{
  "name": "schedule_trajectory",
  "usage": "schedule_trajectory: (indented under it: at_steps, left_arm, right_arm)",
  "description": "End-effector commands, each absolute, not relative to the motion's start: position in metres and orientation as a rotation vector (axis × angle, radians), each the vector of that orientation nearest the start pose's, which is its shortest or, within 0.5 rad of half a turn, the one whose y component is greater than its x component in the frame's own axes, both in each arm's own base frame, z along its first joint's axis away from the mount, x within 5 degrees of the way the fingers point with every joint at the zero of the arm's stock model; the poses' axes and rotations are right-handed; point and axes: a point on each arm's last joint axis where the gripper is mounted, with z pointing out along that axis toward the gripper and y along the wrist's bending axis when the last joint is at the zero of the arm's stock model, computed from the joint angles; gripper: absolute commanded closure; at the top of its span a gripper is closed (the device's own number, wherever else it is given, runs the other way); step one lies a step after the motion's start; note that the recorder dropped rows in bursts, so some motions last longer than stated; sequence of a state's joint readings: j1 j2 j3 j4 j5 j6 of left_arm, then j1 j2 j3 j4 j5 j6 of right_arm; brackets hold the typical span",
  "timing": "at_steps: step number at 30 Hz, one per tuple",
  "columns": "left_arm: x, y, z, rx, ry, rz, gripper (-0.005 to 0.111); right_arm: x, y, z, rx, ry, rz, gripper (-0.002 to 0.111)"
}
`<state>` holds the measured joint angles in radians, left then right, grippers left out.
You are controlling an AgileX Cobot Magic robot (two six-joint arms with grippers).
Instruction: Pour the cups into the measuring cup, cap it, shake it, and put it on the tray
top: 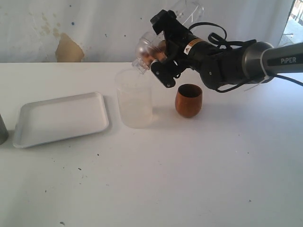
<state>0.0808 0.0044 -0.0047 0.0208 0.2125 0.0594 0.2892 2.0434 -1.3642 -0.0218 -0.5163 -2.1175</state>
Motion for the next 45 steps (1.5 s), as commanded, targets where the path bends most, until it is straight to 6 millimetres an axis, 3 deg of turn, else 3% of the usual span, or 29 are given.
schedule_trajectory:
  at_steps: [1,24,30,45]
  left_arm:
    - [0.0557,0.0047,0.1948,0.003,1.687,0.124,0.107]
    - [0.0557,0.0047,0.1948,0.003,1.687,0.124,0.107]
    - [0.0557,0.0047,0.1948,0.003,1.687,0.124,0.107]
    - [0.0557,0.0047,0.1948,0.003,1.687,0.124,0.107]
  right_arm:
    - [0.4531,0.1398,0.2405,-1.705,0.526,-1.418,0.108]
    - [0.4523,0.1415,0.2471,-1.642,0.469,-1.460,0.108]
    - [0.4507,0.1452,0.2481,-1.656,0.381,-1.477,0.108]
    - [0.4510,0.1442,0.2496,-1.626,0.405,-1.464,0.108]
